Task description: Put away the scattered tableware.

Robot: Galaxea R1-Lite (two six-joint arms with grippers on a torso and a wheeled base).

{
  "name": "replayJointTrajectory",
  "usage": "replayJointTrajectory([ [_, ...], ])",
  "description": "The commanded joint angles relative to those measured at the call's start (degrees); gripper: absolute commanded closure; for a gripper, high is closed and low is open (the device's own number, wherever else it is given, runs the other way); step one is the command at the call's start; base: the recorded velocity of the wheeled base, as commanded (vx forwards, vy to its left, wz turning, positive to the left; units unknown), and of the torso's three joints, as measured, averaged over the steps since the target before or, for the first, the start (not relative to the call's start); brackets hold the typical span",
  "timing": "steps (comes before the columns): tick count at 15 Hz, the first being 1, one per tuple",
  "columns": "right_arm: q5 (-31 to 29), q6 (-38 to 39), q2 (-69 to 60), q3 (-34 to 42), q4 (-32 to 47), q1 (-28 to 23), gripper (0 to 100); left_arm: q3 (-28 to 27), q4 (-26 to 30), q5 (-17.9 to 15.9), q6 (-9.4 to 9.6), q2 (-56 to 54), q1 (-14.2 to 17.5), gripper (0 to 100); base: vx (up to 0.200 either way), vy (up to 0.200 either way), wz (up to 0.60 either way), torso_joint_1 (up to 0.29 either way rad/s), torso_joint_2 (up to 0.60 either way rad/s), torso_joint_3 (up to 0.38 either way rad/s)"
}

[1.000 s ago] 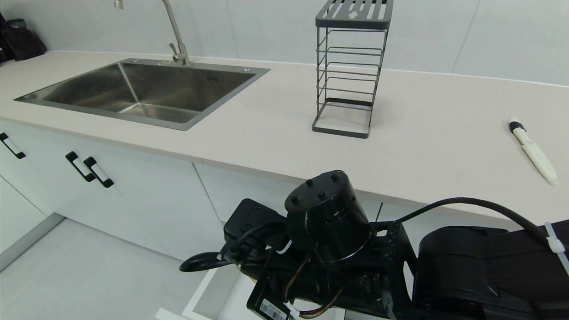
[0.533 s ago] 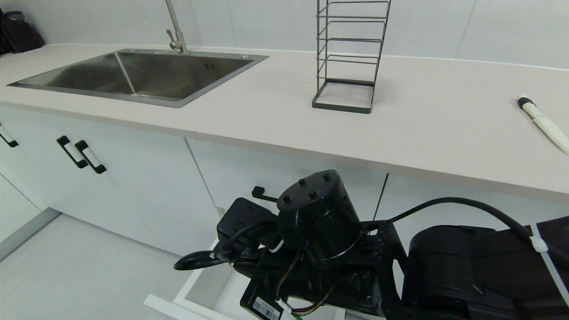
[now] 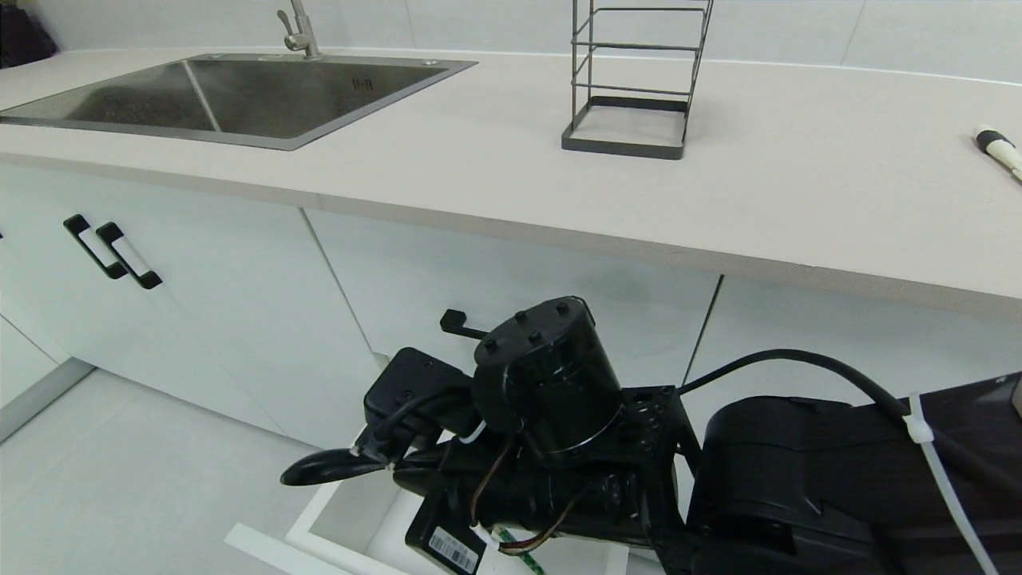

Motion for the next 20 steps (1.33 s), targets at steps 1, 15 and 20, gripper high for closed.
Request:
replayJointTrajectory([
  [1,0.4,0.0,1.1,-0.6,0.1,-0.2,100,0.0,0.0,0.0,-0.03,0.0,0.0,0,0.0,0.0,0.0,0.0,0.0,0.0],
  [15,-5.5,-2.0,6.7,-2.2,1.5,-4.2,100,-0.1,0.0,0.0,-0.03,0.0,0.0,0,0.0,0.0,0.0,0.0,0.0,0.004],
  [20,-9.1,-1.8,11.6,-8.3,5.5,-4.1,100,0.0,0.0,0.0,-0.03,0.0,0.0,0,0.0,0.0,0.0,0.0,0.0,0.0],
])
